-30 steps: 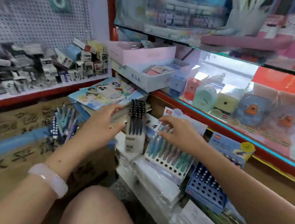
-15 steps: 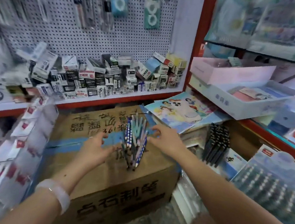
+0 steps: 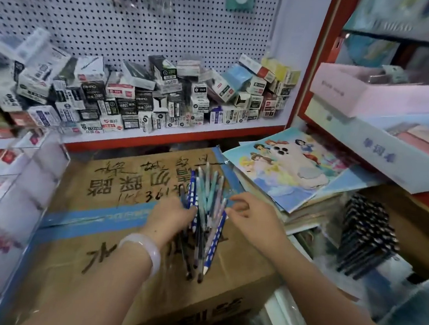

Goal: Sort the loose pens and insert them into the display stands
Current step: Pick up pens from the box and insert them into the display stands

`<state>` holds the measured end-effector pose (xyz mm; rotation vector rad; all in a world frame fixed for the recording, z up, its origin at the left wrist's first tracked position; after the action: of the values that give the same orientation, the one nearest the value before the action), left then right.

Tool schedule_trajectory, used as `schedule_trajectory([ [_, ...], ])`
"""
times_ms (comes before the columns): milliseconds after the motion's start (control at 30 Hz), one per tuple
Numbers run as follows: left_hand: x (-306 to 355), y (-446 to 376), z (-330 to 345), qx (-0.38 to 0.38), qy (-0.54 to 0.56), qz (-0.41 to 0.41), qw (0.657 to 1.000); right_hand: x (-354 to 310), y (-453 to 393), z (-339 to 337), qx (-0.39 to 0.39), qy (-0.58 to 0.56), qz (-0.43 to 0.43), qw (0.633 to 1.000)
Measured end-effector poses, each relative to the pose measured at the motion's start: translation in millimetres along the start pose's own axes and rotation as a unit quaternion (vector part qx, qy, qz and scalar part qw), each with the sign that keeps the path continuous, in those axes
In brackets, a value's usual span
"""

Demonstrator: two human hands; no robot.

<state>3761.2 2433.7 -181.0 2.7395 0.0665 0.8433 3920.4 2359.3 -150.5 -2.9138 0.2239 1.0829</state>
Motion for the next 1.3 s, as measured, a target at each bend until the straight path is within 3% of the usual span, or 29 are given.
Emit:
schedule_trajectory([
  [233, 1.6, -46.2, 14.7, -0.02, -0.092, -0.003, 0.996, 5.5, -8.4, 4.1, -0.001, -0.034, 0.002, 0.999],
  [400, -2.2, -59.7, 15.6, -0.016, -0.057, -0.033, 0.998, 9.0, -9.5, 1.5, -0.001, -0.042, 0.007, 0.999],
  [833, -16.8, -49.1, 24.9, 0.103, -0.162, 0.005, 0.981, 15.7, -4.8, 2.2, -0.005, -0.042, 0.009, 0.999],
  [1000, -33.4, -53.5, -5.0, 0.084, 0.088, 0.014, 0.993, 16.8, -4.1, 0.9, 0.007, -0.029, 0.013, 0.999],
  [1167, -34.3, -22.1, -37.3, -0.001, 0.301, 0.05, 0.952, 6.1, 3.8, -0.3, 0.017, -0.021, 0.024, 0.999],
  [1300, -21.0, 31.7, -45.1, -0.127, 0.376, 0.093, 0.913, -15.8, 16.8, -4.5, 0.0, -0.21, 0.054, 0.976],
])
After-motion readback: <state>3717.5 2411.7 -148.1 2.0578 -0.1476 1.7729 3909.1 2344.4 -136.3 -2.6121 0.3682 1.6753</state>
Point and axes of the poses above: each hand's wrist, its own y-axis away from the middle knuckle, its own z-axis out of the palm, x = y × z, the point moved 2 cm from there along -y, towards the middle knuckle, and after that the axes turned 5 degrees about y, right-handed, at the moved point
